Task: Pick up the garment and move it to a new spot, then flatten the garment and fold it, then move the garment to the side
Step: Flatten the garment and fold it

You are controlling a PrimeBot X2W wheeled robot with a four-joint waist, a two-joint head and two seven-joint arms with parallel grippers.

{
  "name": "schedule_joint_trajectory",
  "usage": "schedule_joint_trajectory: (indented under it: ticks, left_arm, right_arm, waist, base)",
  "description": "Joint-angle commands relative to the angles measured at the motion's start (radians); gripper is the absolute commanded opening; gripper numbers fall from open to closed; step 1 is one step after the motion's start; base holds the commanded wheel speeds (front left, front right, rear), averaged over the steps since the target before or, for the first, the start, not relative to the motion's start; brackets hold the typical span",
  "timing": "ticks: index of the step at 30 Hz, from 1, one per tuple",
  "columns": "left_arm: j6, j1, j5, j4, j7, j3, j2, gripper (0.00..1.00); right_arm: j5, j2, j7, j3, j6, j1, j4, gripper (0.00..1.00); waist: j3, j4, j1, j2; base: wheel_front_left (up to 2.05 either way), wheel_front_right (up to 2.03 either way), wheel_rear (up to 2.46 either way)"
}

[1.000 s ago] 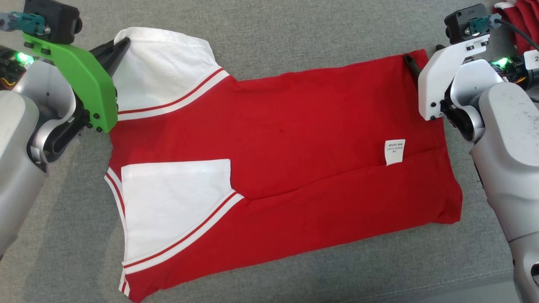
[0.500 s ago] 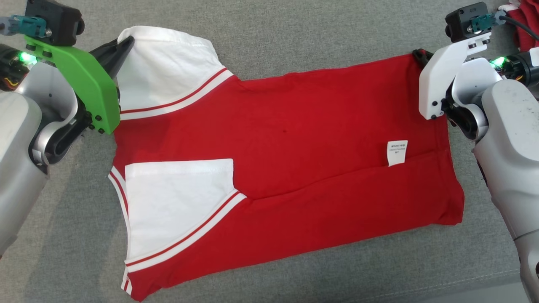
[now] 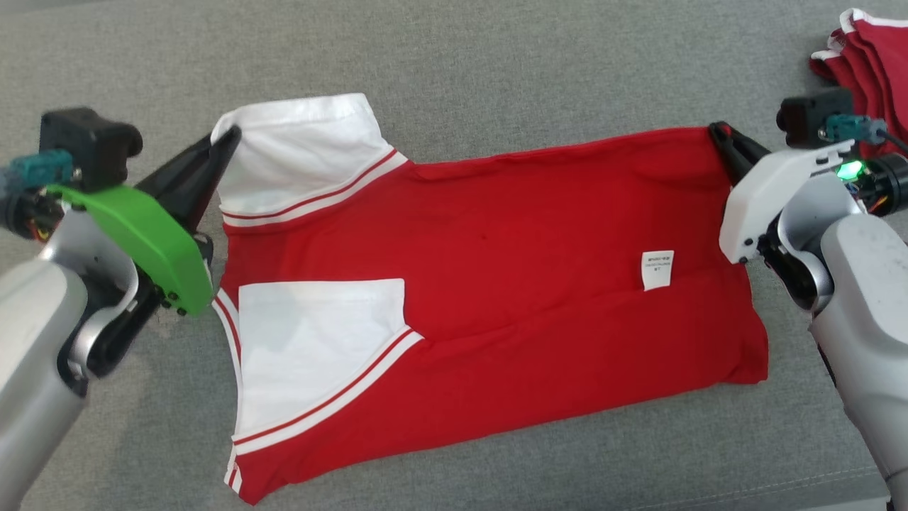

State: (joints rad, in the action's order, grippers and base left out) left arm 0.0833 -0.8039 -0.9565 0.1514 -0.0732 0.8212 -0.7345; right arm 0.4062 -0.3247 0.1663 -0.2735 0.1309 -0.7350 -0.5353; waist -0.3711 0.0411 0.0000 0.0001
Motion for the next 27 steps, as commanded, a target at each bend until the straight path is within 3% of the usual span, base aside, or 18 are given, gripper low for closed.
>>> schedule_joint_trajectory:
  ticks: [1,8,13,21,22,23,24,25,26,27]
  left_arm:
    - [-0.018,0.046,-0.008,-0.026,0.019,-0.002,-0.02,0.0]
    - [-0.127,0.284,-0.043,-0.202,0.127,-0.006,-0.074,0.0]
    - [-0.183,0.437,-0.087,-0.258,0.202,0.002,-0.064,0.0]
    - [-0.194,0.572,-0.142,-0.228,0.278,0.021,0.0,0.0]
    - [-0.192,0.58,-0.146,-0.219,0.287,0.019,0.011,0.0]
    - [-0.188,0.591,-0.144,-0.205,0.295,0.019,0.021,0.13]
    - [-0.185,0.599,-0.138,-0.194,0.301,0.023,0.028,0.25]
    - [-0.184,0.61,-0.138,-0.183,0.309,0.021,0.04,0.44]
    - [-0.182,0.622,-0.146,-0.174,0.315,0.014,0.05,0.84]
    - [-0.181,0.638,-0.155,-0.163,0.32,0.004,0.058,1.0]
  right_arm:
    - [0.007,-0.012,-0.016,0.008,-0.001,0.039,0.02,0.0]
    - [-0.004,-0.017,-0.053,0.075,-0.001,0.235,0.153,0.0]
    - [-0.033,0.014,-0.044,0.137,-0.001,0.372,0.247,0.0]
    - [-0.081,0.082,-0.036,0.209,-0.001,0.512,0.33,0.0]
    - [-0.089,0.088,-0.04,0.216,-0.001,0.523,0.335,0.05]
    - [-0.098,0.098,-0.044,0.224,-0.001,0.538,0.339,0.31]
    - [-0.104,0.106,-0.046,0.229,-0.001,0.551,0.342,0.44]
    - [-0.109,0.117,-0.053,0.239,-0.001,0.566,0.349,0.97]
    - [-0.113,0.125,-0.058,0.248,-0.001,0.578,0.354,1.0]
    - [-0.119,0.131,-0.064,0.257,-0.001,0.594,0.361,1.0]
  waist:
    - [0.054,-0.015,0.0,-0.0001]
    - [0.145,-0.03,0.0,-0.0001]
    - [0.169,-0.04,0.0,-0.0001]
    - [0.185,-0.047,0.0,-0.0001]
    - [0.188,-0.046,0.0,-0.0001]
    - [0.191,-0.045,0.0,-0.0001]
    - [0.195,-0.044,0.0,-0.0001]
    - [0.2,-0.044,0.0,-0.0001]
    - [0.204,-0.043,0.0,-0.0001]
    - [0.208,-0.041,0.0,-0.0001]
  base:
    - [0.0,0.0,0.0]
    - [0.0,0.0,0.0]
    - [0.0,0.0,0.0]
    - [0.0,0.0,0.0]
    - [0.0,0.0,0.0]
    - [0.0,0.0,0.0]
    - [0.0,0.0,0.0]
    - [0.0,0.0,0.0]
    - [0.0,0.0,0.0]
    - [0.0,0.0,0.0]
